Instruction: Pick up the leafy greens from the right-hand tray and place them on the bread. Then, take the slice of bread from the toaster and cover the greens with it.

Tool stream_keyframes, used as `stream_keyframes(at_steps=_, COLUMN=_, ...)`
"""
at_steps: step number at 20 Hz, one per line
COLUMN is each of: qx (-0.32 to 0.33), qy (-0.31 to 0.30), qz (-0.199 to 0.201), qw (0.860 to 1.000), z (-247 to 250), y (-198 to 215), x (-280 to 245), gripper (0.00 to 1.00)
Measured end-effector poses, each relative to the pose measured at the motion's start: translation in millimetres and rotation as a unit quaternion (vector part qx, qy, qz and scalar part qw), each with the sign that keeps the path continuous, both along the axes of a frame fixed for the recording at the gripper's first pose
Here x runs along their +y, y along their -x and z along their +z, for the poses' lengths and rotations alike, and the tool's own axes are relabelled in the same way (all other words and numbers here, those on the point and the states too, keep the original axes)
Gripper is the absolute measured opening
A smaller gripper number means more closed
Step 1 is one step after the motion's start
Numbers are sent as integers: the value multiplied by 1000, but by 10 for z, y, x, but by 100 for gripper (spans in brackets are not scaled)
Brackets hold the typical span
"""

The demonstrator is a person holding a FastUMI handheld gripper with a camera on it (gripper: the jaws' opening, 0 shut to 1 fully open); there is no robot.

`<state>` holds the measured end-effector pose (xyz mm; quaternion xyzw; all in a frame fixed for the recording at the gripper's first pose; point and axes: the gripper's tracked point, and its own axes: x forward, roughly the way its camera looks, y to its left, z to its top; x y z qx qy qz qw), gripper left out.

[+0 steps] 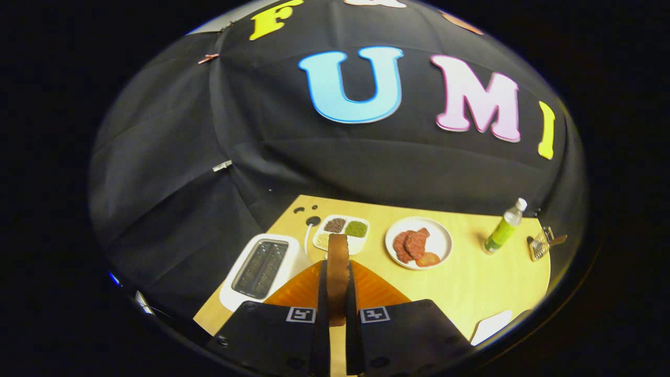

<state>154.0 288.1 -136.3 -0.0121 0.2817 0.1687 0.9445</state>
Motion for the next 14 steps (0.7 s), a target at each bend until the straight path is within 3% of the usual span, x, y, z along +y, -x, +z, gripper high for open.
stream_keyframes(at_steps=6, qx=26, qy=-4, qz=-24, qw=999, z=-393, y=203, x=-663, gripper=16)
stream_keyframes(at_steps=14, qx=85, qy=-35, qz=-55, qw=994, z=-1115, y=465, x=-1081, gripper=16)
